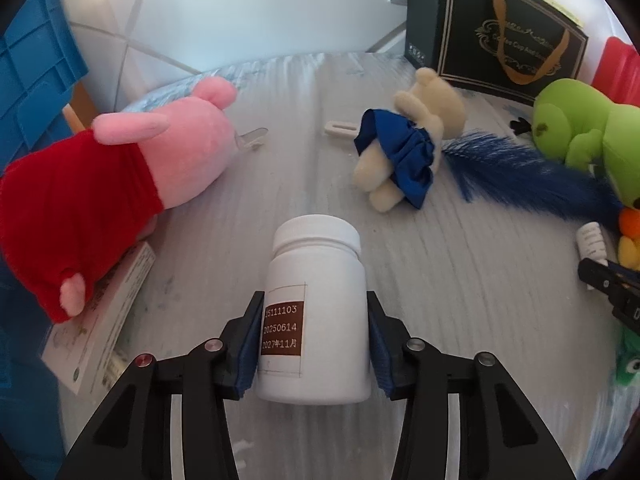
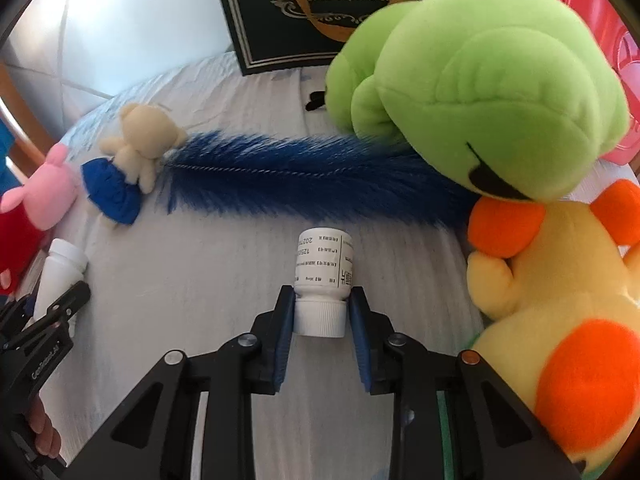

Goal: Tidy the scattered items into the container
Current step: 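Carry both bottles over the blue crate and open both tools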

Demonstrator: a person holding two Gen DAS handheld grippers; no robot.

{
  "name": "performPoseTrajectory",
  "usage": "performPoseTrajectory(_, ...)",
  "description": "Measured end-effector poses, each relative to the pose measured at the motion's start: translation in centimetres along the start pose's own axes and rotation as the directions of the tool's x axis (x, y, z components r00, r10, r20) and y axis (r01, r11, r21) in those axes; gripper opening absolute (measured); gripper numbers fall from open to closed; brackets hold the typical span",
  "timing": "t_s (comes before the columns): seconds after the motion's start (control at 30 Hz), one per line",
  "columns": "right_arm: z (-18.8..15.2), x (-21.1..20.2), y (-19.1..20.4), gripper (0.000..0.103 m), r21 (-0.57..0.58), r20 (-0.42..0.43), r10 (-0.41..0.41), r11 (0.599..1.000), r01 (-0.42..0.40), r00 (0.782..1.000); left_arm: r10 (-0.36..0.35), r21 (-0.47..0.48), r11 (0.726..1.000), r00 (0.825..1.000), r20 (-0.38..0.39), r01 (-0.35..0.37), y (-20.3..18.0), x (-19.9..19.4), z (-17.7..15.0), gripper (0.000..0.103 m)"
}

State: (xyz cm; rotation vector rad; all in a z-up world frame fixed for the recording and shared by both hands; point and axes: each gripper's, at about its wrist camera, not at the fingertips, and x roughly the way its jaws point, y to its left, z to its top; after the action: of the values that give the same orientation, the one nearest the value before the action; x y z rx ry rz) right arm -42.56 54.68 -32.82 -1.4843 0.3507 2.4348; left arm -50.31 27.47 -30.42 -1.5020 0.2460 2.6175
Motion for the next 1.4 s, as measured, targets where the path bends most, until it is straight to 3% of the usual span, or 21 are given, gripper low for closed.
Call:
performPoseTrajectory(0.13,-0.9,-2.8,0.5,0.027,-0.011,0.036,0.034,0.999,-0.033,0.999,-0.009,0.002,1.000,0.999,0.043,0.009,-0.2,-3.3,-0.3,0.046)
performPoseTrajectory(0.33,-1.9,-10.2,2.5,0.027,-0.071,0.133,0.098,0.993,-0.089,0.986,-0.028,-0.020,0.999,0.990,0.138,0.031,0.4,-9.9,-0.8,0.046)
performPoseTrajectory(0.57,-3.4,-19.6,5.7,0.027,-0.193,0.260,0.188,0.971,-0.140,0.947,0.016,-0.057,0.998,0.955,0.297,0.001,1.9,-20.4,-2.0,0.046)
performPoseTrajectory(0.8,-5.3,-28.2,11.0,0.027,-0.373,0.337,0.362,0.899,-0.230,0.869,0.180,-0.173,0.978,0.900,0.396,-0.120,6.4,-30.5,-5.0,0.046)
performPoseTrajectory(1.03,-7.4,-35.0,20.2,0.027,-0.550,0.334,0.551,0.773,-0.316,0.765,0.368,-0.327,0.916,0.810,0.455,-0.233,15.0,-39.1,-8.4,0.046)
performPoseTrajectory(1.17,-9.1,-37.5,27.4,0.027,-0.617,0.313,0.622,0.708,-0.345,0.718,0.445,-0.395,0.876,0.779,0.442,-0.276,21.9,-41.5,-10.5,0.046)
performPoseTrajectory(1.3,-10.9,-38.9,35.3,0.027,-0.667,0.272,0.684,0.641,-0.380,0.677,0.469,-0.414,0.859,0.787,0.400,-0.302,28.2,-41.7,-12.4,0.046)
performPoseTrajectory(1.4,-12.2,-39.0,41.0,0.027,-0.692,0.239,0.701,0.608,-0.389,0.671,0.457,-0.416,0.859,0.812,0.364,-0.298,32.4,-40.8,-13.6,0.045)
